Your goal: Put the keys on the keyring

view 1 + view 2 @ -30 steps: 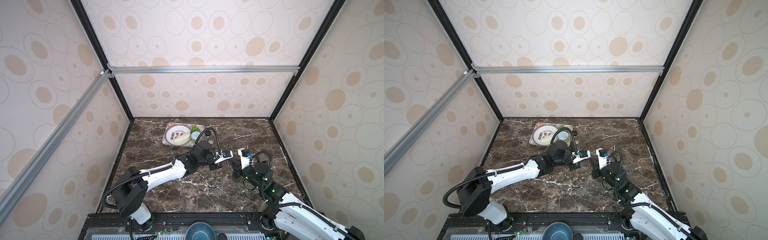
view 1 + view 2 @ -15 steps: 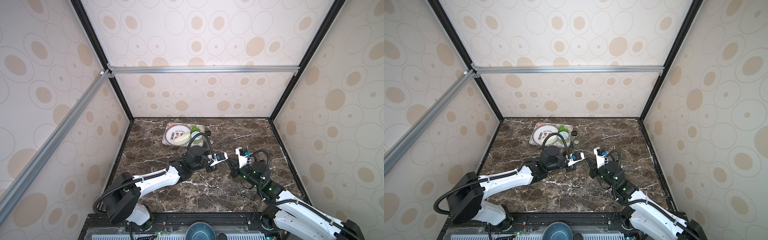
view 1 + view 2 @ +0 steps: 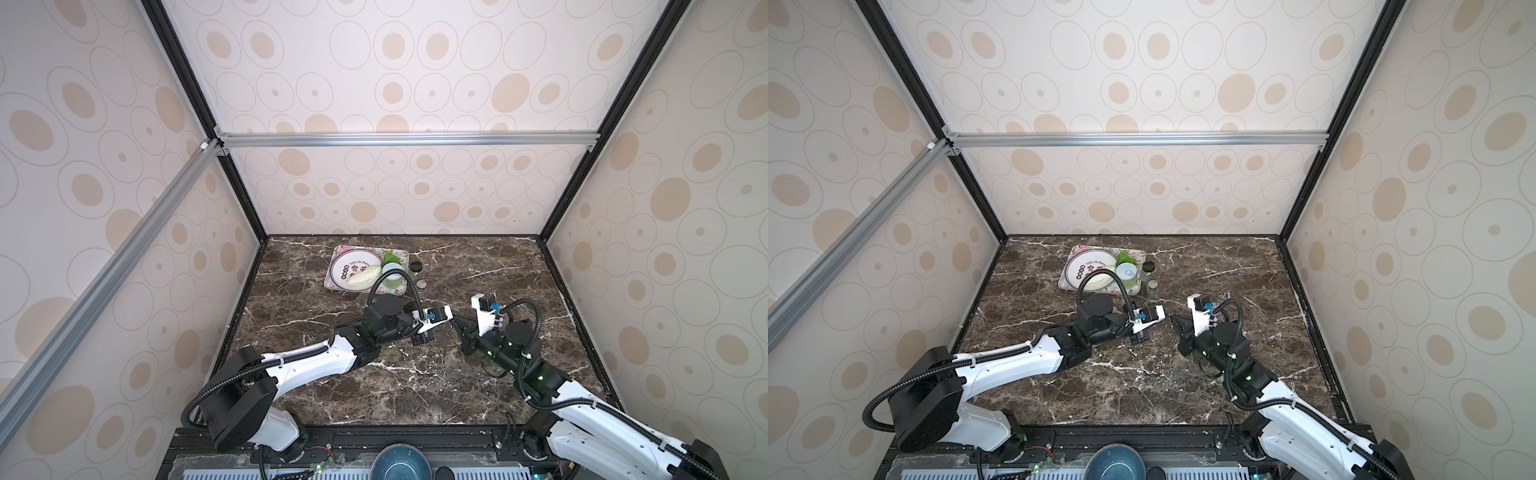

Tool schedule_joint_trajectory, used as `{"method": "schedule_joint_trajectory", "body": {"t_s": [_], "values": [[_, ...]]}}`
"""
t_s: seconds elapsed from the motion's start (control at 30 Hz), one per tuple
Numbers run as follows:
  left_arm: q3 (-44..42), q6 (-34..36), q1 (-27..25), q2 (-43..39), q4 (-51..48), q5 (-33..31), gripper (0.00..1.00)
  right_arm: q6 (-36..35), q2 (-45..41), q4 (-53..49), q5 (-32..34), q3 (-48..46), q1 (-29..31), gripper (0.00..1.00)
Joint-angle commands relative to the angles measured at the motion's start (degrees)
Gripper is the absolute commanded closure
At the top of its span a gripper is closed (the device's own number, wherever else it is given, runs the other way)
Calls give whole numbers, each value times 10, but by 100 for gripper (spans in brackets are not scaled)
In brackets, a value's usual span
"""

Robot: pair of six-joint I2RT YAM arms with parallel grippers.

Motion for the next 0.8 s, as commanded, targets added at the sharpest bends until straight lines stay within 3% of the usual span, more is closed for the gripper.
{"method": "schedule_joint_trajectory", "body": {"t_s": [0.0,0.2,0.47,0.6,0.77], "values": [[18,4,-3,-17,22,9,96,-8,-17,-13,18,-9,-9,100],[21,9,-3,-17,11,5,71,-15,-36,-23,18,-8,-8,100],[13,2,-2,-38,10,-18,67,-26,-39,-55,31,9,-3,100],[-1,-17,-2,-60,18,-64,66,11,-19,-181,98,96,24,100],[-30,-41,-1,-114,13,-141,62,4,41,-334,152,216,59,100]]}}
